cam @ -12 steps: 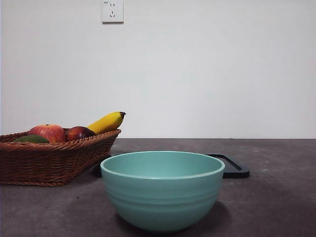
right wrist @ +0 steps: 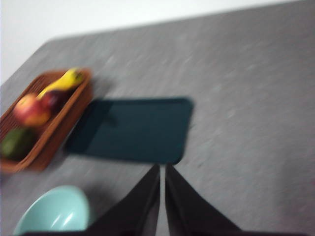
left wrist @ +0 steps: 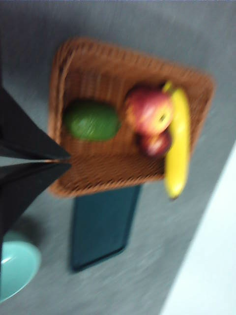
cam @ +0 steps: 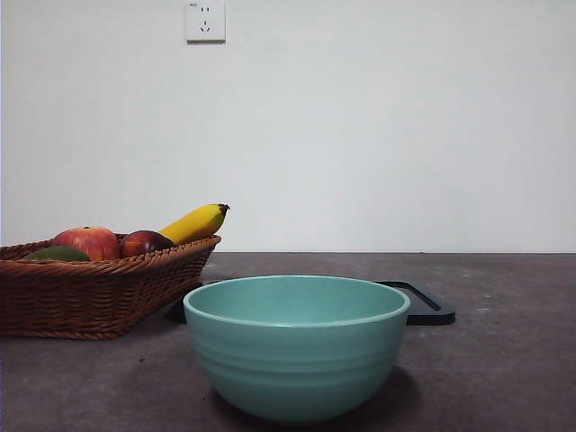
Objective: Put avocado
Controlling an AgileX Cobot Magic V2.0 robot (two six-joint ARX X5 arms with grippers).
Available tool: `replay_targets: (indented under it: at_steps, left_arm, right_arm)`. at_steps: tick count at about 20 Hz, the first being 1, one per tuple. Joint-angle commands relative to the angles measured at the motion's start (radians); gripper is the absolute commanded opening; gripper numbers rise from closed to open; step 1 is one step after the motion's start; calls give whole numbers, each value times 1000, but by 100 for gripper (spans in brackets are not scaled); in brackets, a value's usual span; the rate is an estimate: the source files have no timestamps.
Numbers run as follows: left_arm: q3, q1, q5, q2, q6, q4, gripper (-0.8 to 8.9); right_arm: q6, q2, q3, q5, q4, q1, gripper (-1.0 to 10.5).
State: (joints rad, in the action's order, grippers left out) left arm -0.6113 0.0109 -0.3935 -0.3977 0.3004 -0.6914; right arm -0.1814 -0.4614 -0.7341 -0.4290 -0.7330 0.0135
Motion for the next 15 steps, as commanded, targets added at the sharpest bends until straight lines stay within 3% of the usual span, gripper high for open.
replay_targets:
  at_steps: [1,8,15]
  left_arm:
    - [-80,-2,-75,-66,-104,-67,9]
    - [-264,-56,-187,-213,-197,-284,9]
    - [-327,-113,-187,-233,-265,-422,9]
  right_arm:
    - [80,-84,-102,-48,-93,26,10]
    - [186,-244,-267,-74,-312,169,10]
    - [224,-283,-295,-76,-397,348,10]
